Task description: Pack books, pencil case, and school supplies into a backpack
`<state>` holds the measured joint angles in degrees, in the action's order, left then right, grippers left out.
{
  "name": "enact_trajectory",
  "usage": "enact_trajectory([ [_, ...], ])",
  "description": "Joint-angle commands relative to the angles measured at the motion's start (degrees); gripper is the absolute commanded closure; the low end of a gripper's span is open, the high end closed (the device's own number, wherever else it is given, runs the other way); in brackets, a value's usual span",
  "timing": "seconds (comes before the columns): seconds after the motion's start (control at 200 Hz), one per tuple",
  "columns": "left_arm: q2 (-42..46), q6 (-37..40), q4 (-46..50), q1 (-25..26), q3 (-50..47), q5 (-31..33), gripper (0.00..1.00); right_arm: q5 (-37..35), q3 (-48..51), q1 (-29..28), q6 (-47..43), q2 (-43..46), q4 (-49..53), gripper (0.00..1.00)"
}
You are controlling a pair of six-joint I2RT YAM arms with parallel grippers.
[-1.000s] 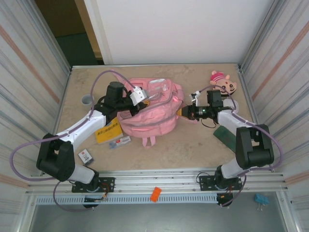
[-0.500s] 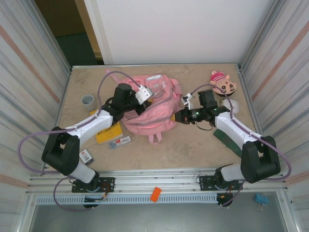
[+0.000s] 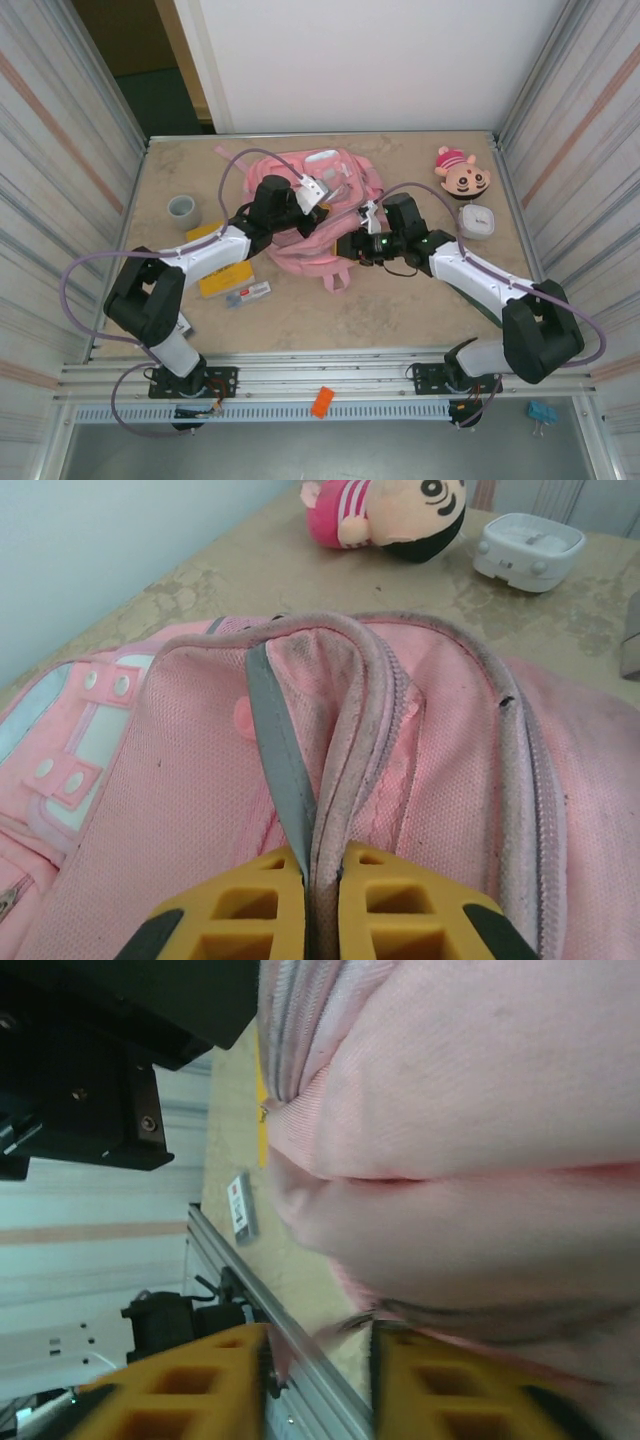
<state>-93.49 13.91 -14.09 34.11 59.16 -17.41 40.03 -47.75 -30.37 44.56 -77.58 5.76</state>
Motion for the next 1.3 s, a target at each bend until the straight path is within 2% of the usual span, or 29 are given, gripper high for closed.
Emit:
enact_trajectory([
  [0.0, 1.9, 1.9, -7.5, 0.4, 2.1, -7.1, 1.00, -0.4, 0.1, 2.0, 3.0, 3.5, 0.2, 0.45],
  [0.05, 2.5, 3.4, -6.9, -0.1, 1.9, -11.0, 1.00, 0.8, 0.7, 4.5, 5.2, 3.5, 0.2, 0.41],
  [0.17, 3.6, 7.1, -4.4, -1.2, 2.0, -19.7, 1.00, 1.4, 2.8, 8.4, 12.7, 3.1, -4.5, 0.38],
  [0.286, 4.5, 8.8, -3.5, -2.0, 1.5, -21.3, 1.00, -0.8, 2.5, 9.3, 15.6, 2.6, -4.8, 0.37],
  [0.621, 4.9, 8.7, -3.7, -6.4, 1.3, -26.2, 1.00, -6.7, 5.4, 13.5, 12.9, 8.7, 4.1, 0.34],
  [0.797, 4.1, 9.2, -1.8, -6.6, 3.2, -32.2, 1.00, -3.7, 7.0, 13.3, 14.9, 7.6, -5.8, 0.29],
  [0.952, 3.3, 7.5, -2.1, -6.6, 4.3, -35.6, 1.00, -2.8, 4.7, 12.0, 15.2, 3.5, -11.1, 0.30],
  [1.032, 3.4, 6.8, -1.9, -6.6, 4.3, -34.8, 1.00, -3.0, 3.7, 11.1, 15.7, 1.9, -12.9, 0.38],
  [1.163, 3.7, 6.2, -1.0, -6.6, 4.5, -33.0, 1.00, -6.3, 4.7, 9.3, 18.3, 1.3, -15.6, 0.76],
  [1.298, 5.6, 0.1, 1.3, -6.5, 5.3, -25.0, 0.87, -12.1, 8.2, 8.1, 21.8, 4.2, -19.8, 0.97],
])
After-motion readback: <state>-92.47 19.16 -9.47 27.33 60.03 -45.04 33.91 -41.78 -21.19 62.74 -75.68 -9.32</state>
